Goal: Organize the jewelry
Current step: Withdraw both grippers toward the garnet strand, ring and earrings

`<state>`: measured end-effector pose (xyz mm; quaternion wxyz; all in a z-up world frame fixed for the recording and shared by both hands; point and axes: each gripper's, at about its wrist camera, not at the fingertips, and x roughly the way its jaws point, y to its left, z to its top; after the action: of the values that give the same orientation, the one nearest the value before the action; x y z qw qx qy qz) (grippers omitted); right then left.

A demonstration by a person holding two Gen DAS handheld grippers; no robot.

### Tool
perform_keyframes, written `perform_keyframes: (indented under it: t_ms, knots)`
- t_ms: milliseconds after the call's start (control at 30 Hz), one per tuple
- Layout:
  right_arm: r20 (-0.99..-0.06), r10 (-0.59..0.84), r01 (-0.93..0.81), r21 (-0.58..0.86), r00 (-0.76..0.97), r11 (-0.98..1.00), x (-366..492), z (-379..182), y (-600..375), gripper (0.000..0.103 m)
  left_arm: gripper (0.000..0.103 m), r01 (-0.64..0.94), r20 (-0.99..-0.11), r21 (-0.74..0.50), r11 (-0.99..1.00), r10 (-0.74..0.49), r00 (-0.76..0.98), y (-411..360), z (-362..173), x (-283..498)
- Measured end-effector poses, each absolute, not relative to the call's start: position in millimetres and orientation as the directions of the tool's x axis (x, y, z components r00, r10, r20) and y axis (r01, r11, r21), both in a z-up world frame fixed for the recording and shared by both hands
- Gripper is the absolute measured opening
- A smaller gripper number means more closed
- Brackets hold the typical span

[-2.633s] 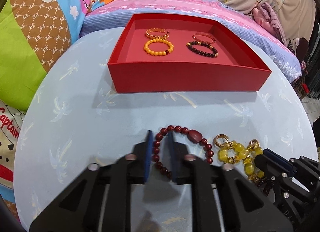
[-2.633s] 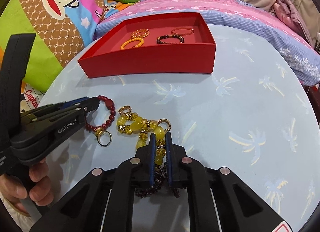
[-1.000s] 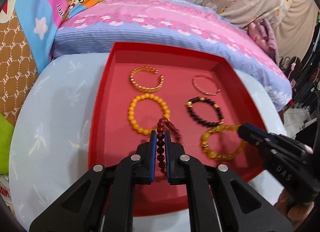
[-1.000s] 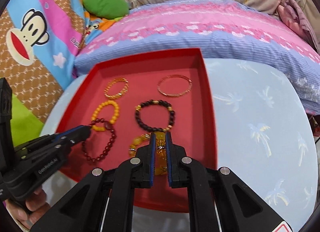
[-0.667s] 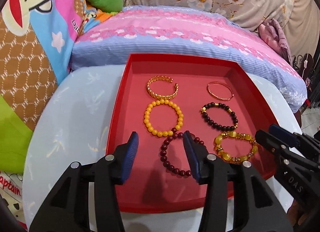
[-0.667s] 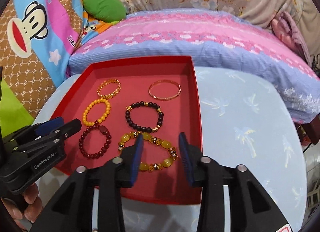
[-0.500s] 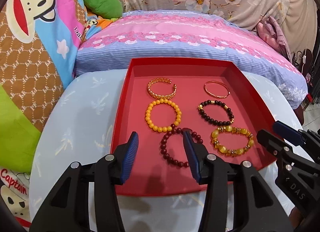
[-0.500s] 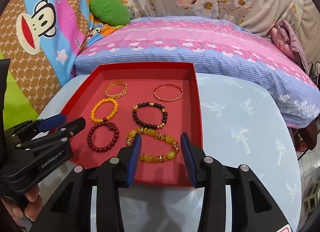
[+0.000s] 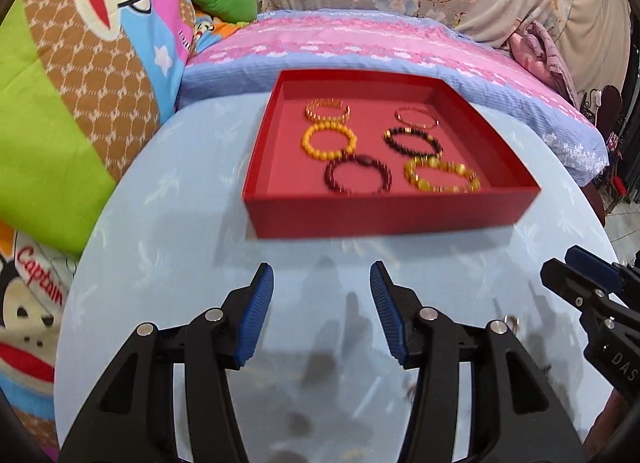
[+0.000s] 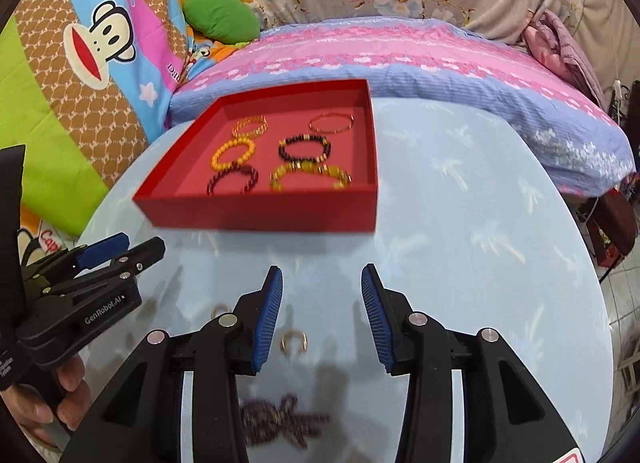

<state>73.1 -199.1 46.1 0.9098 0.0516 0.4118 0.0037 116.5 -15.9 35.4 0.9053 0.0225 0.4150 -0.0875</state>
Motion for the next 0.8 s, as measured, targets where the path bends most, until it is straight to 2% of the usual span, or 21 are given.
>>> perform_keyframes:
  t_ms: [367, 800]
  knots:
    - [-0.783, 0.101, 0.054, 0.169, 0.613, 0.984, 10.8, 20.3, -202.3, 0.041, 0.048, 0.148, -0.760, -0.096, 0.984, -0.169, 0.628, -7.2, 16.8, 59.7]
    - [-0.777, 0.129, 0.043, 0.196, 0.616, 0.980, 6.9, 6.7, -185.2, 0.041, 0.048, 0.135, -0.753, -0.143, 0.980, -0.196, 0.628, -0.6, 5.5, 42.6]
